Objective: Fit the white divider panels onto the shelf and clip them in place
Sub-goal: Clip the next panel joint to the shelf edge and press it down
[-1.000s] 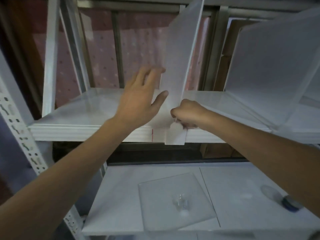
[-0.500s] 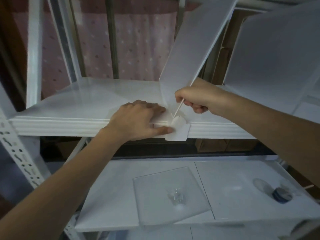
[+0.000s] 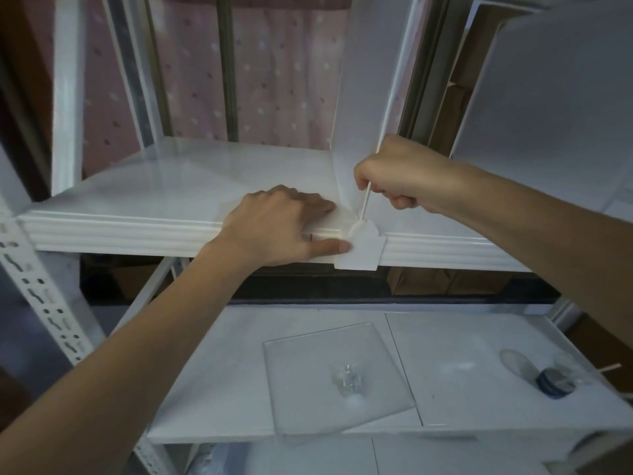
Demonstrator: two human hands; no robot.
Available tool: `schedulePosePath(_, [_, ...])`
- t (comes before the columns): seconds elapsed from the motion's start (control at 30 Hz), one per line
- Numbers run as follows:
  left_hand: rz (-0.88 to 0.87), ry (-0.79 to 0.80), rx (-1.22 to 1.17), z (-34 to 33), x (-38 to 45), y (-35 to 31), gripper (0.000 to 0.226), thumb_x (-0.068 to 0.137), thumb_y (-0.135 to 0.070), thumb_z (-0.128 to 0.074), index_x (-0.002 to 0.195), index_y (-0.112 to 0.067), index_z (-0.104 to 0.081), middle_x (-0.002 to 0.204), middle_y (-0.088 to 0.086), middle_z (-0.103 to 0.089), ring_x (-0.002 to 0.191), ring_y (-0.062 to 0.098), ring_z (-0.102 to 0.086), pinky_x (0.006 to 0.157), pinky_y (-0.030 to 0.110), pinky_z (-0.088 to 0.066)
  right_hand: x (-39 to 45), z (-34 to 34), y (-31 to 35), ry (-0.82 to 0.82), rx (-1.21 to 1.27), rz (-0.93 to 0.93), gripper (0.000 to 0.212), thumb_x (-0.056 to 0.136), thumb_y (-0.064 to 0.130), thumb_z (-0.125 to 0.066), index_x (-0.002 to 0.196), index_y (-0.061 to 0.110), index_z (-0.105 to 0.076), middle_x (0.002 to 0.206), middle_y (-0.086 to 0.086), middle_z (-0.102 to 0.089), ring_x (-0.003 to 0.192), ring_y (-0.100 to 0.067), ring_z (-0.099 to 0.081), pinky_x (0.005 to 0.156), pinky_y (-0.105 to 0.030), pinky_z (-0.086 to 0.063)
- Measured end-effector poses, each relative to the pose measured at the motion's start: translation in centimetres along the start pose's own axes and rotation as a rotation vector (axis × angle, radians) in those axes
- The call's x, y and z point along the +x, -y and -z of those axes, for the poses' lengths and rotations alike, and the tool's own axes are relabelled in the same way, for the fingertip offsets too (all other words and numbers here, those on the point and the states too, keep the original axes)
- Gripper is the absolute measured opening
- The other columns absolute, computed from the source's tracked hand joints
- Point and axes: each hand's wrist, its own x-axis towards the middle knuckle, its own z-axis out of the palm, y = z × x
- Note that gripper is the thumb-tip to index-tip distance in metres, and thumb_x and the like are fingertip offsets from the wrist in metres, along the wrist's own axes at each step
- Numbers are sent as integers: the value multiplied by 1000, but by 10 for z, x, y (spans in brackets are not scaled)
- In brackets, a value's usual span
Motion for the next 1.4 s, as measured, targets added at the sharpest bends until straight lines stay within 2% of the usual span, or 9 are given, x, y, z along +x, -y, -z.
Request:
schedulePosePath(0.37, [10,-10,-12,-1,0,0,94,76,-99,-27,147,-42,-51,147,-14,-61,125,24,-60,93,45,-52,-3,11,1,-5,52,-17,9,91,13,-62,86,10,-56,63,-6,-45,44,-15,-37,44,-24,-31])
schedulePosePath(0.5, [17,-13,-13,-2,1,0,95,76,-100,-25,148,-43,-50,147,-16,-60,127,23,-60,94,47,-53,-6,8,-4,-30,82,-12,13,93,12,-61,102,9,-53,63,-5,-43,43,-16,-36,37,-19,-30])
schedulePosePath(0.6, [10,-12,-9,-3,1,0,95,76,-100,-25,148,-43,-49,147,-15,-60,127,23,-59,93,46,-52,-8,8,-5,-33,106,-12,9,93,10,-60,93,10,-51,64,-5,-42,43,-16,-34,34,-17,-28])
schedulePosePath(0.67, [6,-11,-10,-3,1,0,94,77,-100,-25,148,-43,-49,147,-14,-60,127,24,-59,93,46,-51,-7,8,-6,-36,102,-9,10,93,11,-60,88,10,-50,64,-6,-42,43,-16,-34,37,-20,-29])
schedulePosePath(0.83, [-3,-3,-10,-2,0,-2,94,78,-98,-25,149,-41,-49,148,-15,-59,126,25,-60,95,48,-53,-5,7,-6,-30,81,-6,13,94,15,-60,104,8,-54,65,-5,-44,45,-16,-36,42,-23,-31])
schedulePosePath(1.0, [4,9,-6,-3,1,-1,94,78,-98,-23,149,-41,-48,144,-10,-63,121,26,-62,92,47,-55,-6,1,-8,-3,58,11,18,94,13,-51,76,12,-49,61,-5,-37,42,-17,-31,44,-23,-26])
schedulePosePath(1.17, [23,37,1,-6,3,-3,98,76,-101,-20,151,-43,-44,146,-9,-61,126,27,-60,94,49,-52,-8,-12,-11,-18,101,28,19,100,17,-40,90,8,-53,63,-7,-35,43,-19,-39,50,-28,-35])
schedulePosePath(1.27, [37,50,2,-6,4,-3,101,73,-102,-19,151,-44,-43,144,-6,-62,125,28,-61,95,50,-50,-11,-25,-17,-20,38,43,29,103,21,-37,80,8,-50,58,-12,-46,36,-19,-49,53,-28,-40])
schedulePosePath(1.4, [43,45,14,-3,3,-3,98,75,-100,-24,151,-43,-45,136,-4,-66,113,27,-65,91,45,-50,-7,-37,-27,-98,6,96,33,104,23,-35,75,13,-47,71,-14,-51,59,-30,-57,66,-39,-46])
